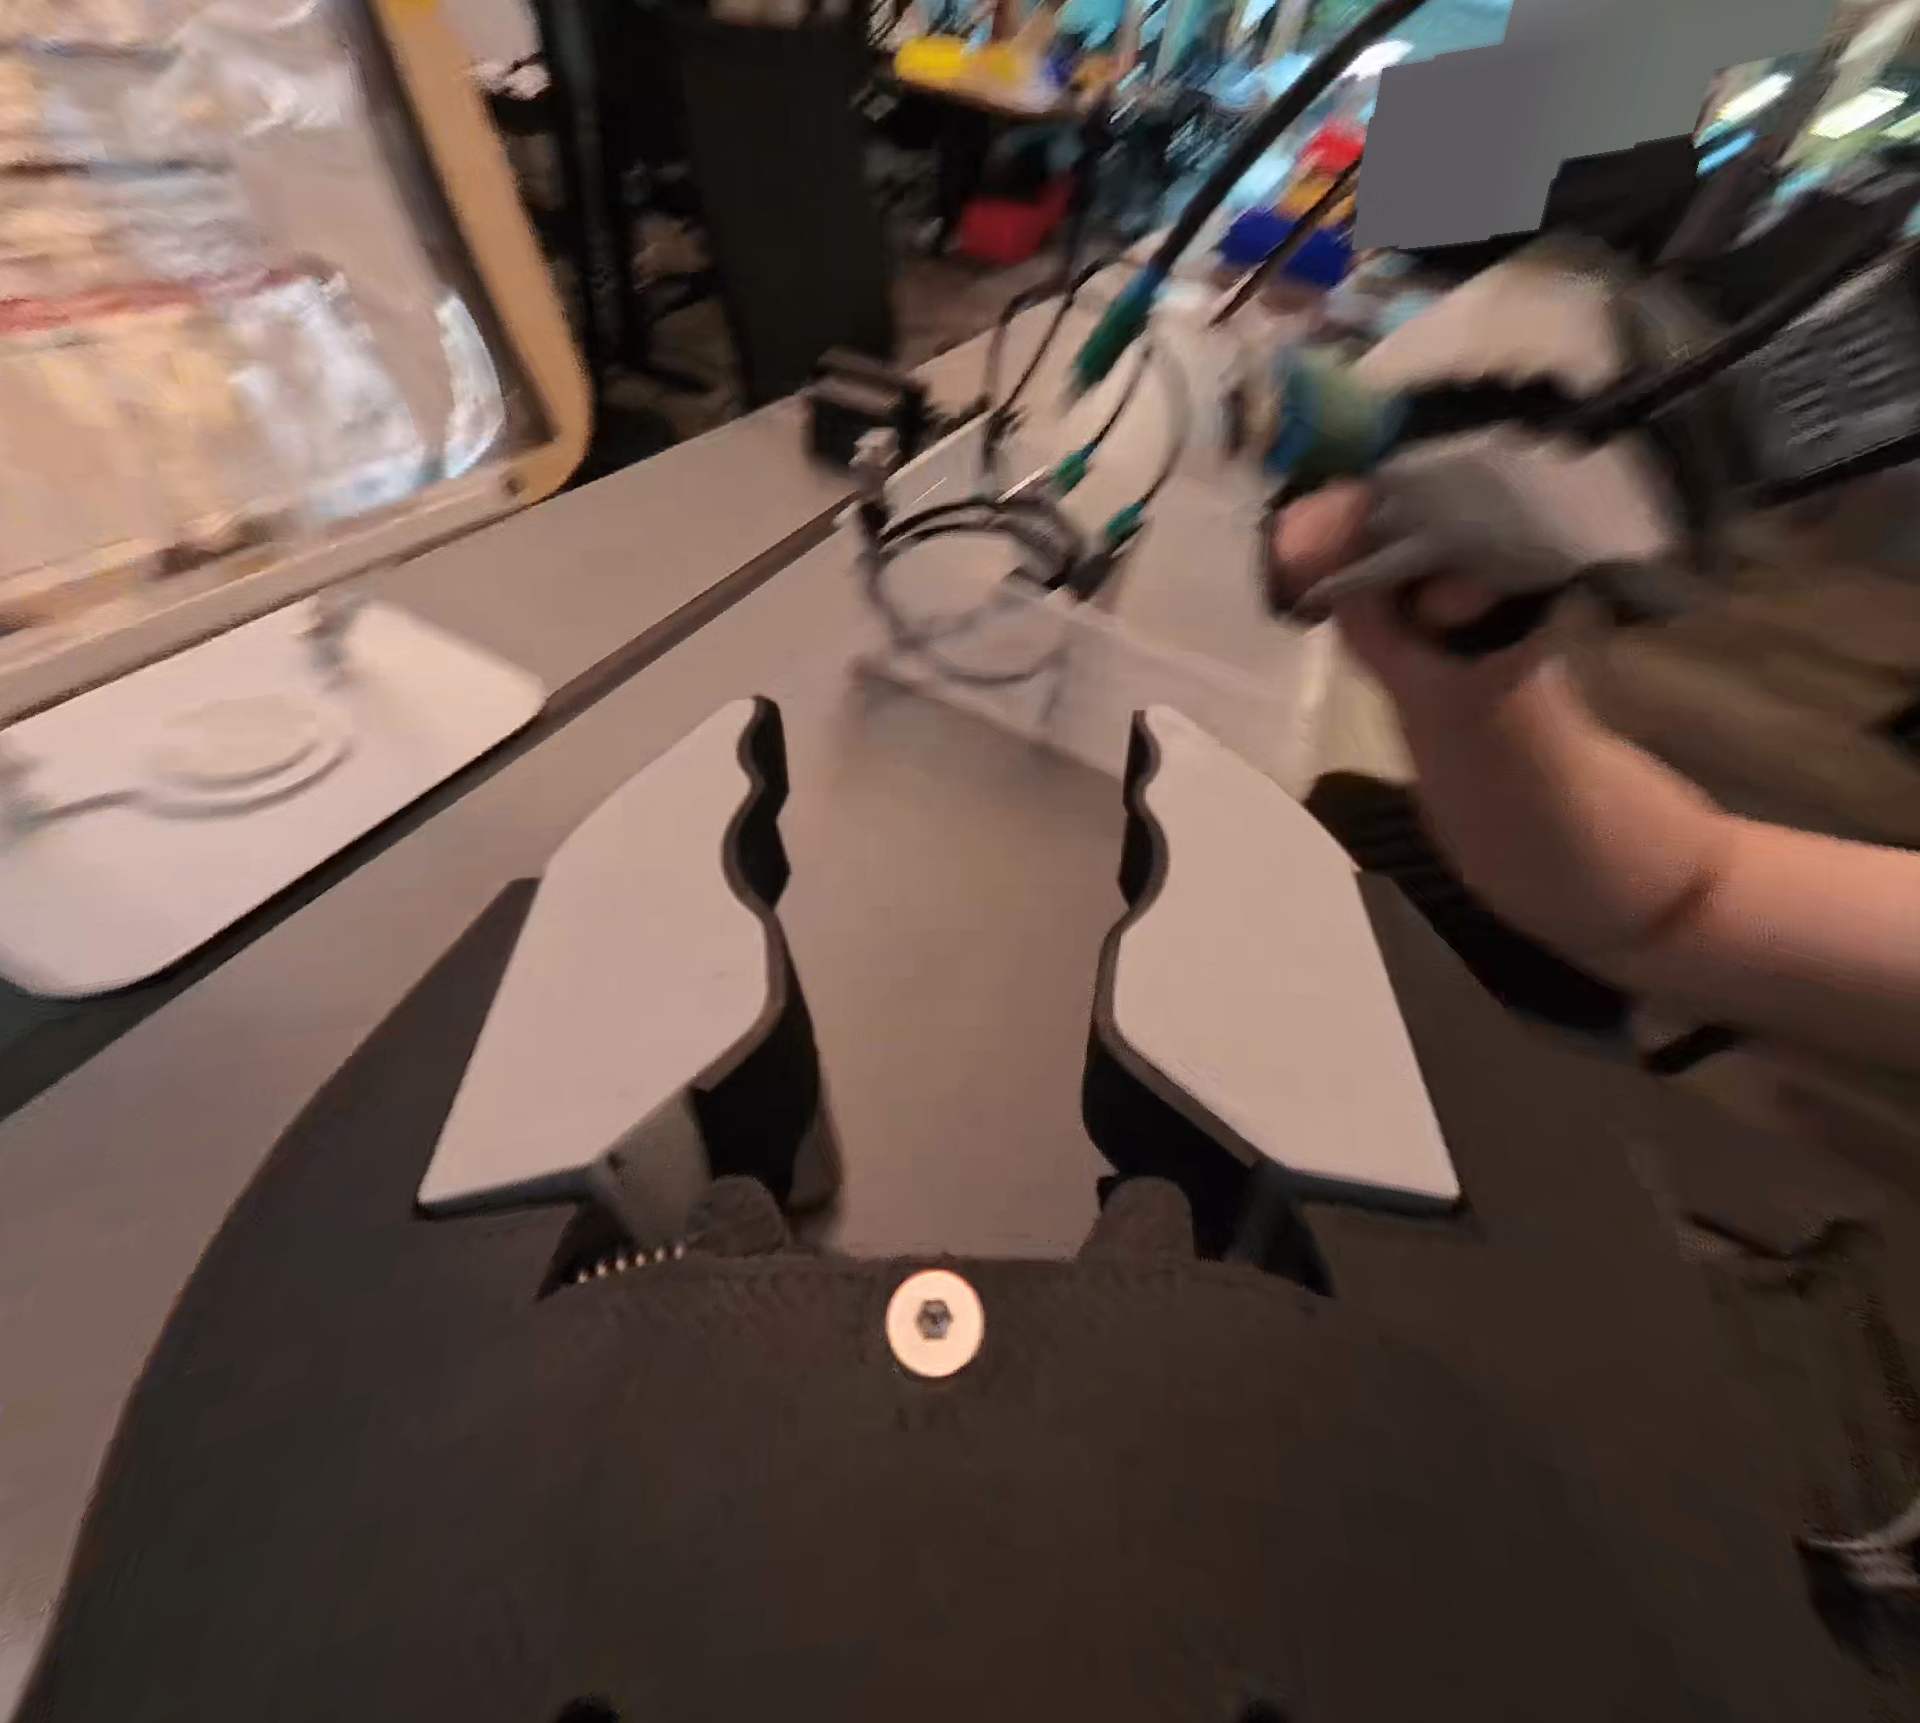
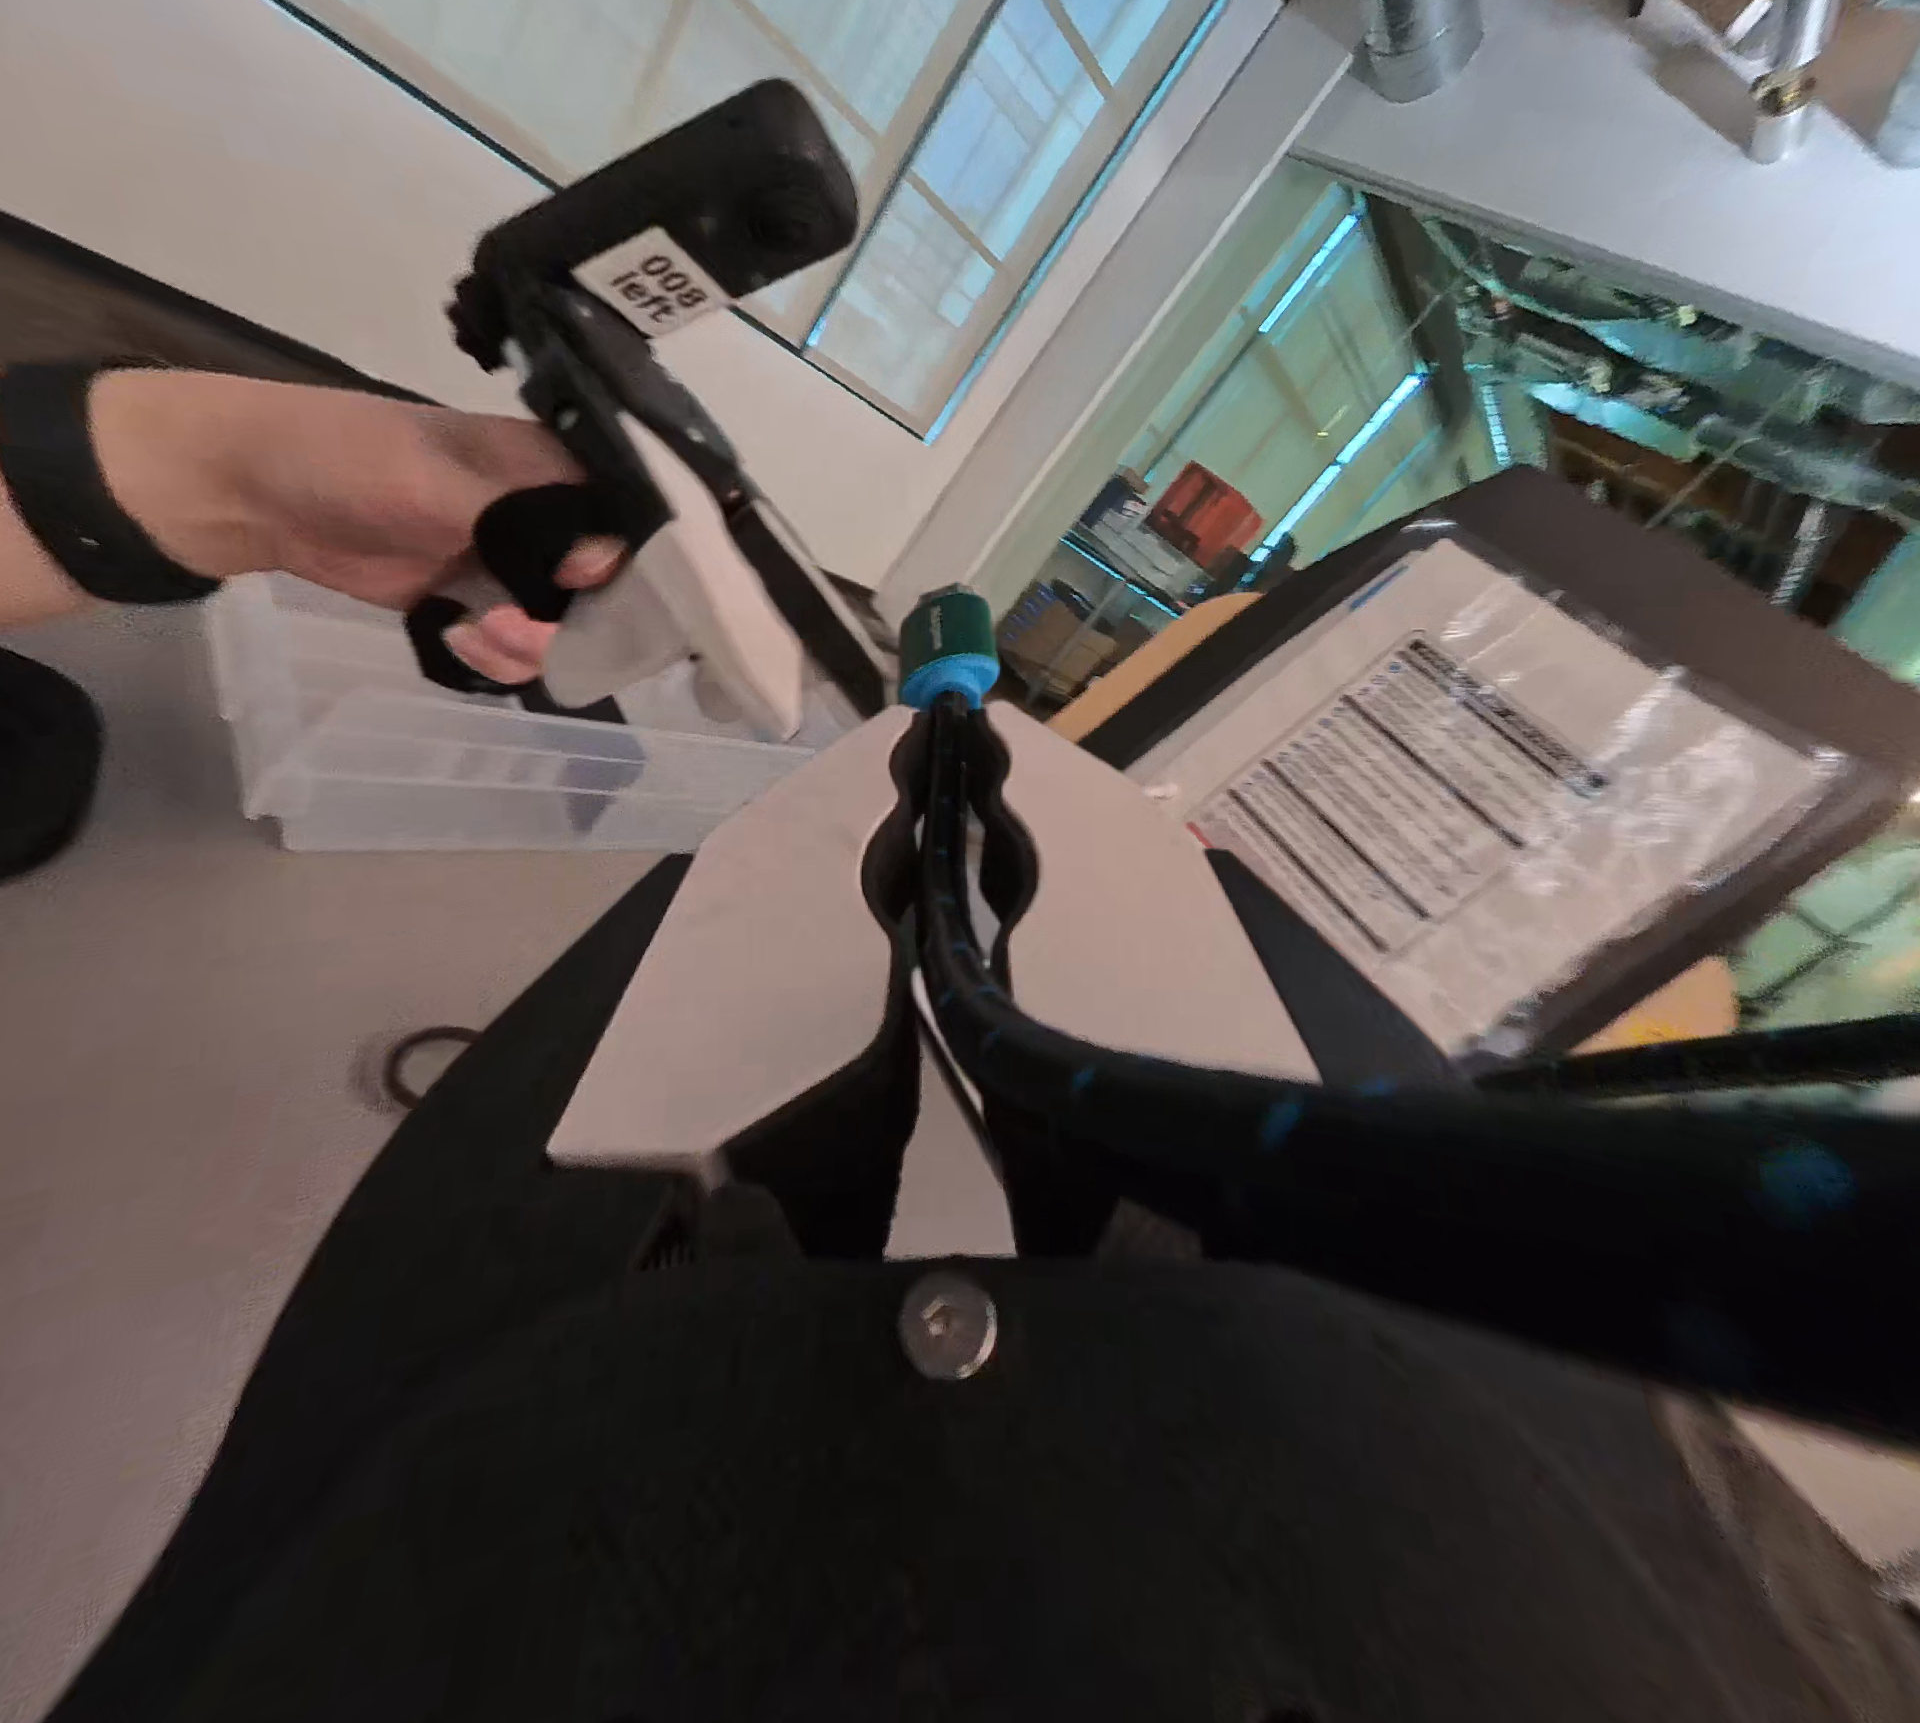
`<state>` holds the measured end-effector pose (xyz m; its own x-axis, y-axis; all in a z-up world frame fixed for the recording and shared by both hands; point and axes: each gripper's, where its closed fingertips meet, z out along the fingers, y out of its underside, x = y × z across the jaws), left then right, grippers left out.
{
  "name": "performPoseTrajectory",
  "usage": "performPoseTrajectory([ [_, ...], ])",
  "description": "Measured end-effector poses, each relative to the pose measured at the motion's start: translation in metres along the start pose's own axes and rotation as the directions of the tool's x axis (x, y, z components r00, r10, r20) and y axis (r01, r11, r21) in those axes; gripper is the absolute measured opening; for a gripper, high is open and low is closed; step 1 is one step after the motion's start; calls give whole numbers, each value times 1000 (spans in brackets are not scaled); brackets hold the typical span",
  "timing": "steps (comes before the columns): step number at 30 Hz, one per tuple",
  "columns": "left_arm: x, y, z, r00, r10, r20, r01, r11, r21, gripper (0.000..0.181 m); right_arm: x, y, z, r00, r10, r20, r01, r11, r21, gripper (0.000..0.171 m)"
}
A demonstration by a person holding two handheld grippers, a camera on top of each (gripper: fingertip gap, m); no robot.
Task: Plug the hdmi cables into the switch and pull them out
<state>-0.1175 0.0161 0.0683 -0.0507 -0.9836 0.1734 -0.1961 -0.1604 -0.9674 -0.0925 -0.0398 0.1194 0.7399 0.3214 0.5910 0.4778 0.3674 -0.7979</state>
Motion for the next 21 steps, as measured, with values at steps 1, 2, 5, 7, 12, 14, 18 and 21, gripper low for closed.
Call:
performPoseTrajectory([
  [1, -10, 13, 3, 998, 25, 63, -21, 998, -65, 63, 7, -2, -4, 999, -28, -24, 27, 1000, -10, 8],
  [2, -18, 31, 9, 994, 51, 101, -36, 988, -149, 64, 13, -3, -9, 997, -54, -47, 53, 998, -19, 7],
  [5, -42, 91, 30, 975, 129, 183, -43, 910, -413, 78, 30, -10, -22, 989, -103, -109, 99, 994, -39, 7],
  [7, -59, 124, 40, 945, 224, 237, -60, 835, -548, 89, 39, -16, -31, 985, -108, -137, 105, 994, -35, 8],
  [12, -75, 166, 47, 923, 229, 310, 40, 743, -668, 99, 51, -22, -42, 974, -137, -181, 132, 990, -42, 8],
  [14, -80, 178, 43, 914, 240, 326, 73, 695, -715, 99, 53, -21, -43, 972, -142, -185, 134, 989, -54, 7],
  [18, -86, 191, 37, 895, 308, 322, 66, 624, -779, 87, 52, -18, -41, 974, -141, -175, 131, 989, -64, 7],
  [21, -84, 200, 37, 905, 288, 312, 87, 594, -800, 88, 52, -18, -41, 969, -168, -182, 155, 985, -81, 7],
])
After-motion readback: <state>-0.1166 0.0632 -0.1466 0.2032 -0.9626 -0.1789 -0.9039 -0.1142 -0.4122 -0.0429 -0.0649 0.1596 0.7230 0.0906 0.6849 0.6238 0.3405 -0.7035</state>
